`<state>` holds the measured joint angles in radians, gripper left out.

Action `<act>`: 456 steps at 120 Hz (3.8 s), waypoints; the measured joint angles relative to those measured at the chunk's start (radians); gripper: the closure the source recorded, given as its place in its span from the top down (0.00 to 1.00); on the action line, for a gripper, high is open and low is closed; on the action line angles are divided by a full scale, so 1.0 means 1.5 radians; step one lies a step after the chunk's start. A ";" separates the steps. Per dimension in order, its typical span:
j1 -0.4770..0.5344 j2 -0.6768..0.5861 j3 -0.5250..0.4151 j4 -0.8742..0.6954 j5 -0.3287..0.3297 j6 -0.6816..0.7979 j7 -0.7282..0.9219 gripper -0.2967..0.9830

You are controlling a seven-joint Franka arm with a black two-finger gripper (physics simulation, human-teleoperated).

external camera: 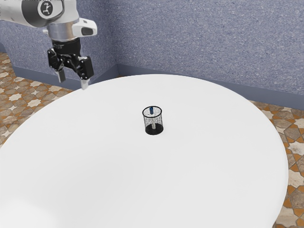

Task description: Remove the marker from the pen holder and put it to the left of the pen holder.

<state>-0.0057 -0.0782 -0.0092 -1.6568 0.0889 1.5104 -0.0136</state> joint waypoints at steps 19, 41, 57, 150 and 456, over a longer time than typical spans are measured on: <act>-0.001 0.037 -0.003 0.028 0.002 0.016 -0.007 0.77; -0.026 0.227 -0.003 0.149 0.004 0.070 -0.013 0.77; -0.030 0.364 -0.017 0.240 0.007 0.126 -0.015 0.77; -0.043 0.537 -0.014 0.304 0.005 0.385 -0.043 0.77; 0.103 0.633 -0.015 0.483 0.089 0.389 0.265 0.15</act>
<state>0.1487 0.8714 -0.0315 -0.9330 0.2217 2.0932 0.3835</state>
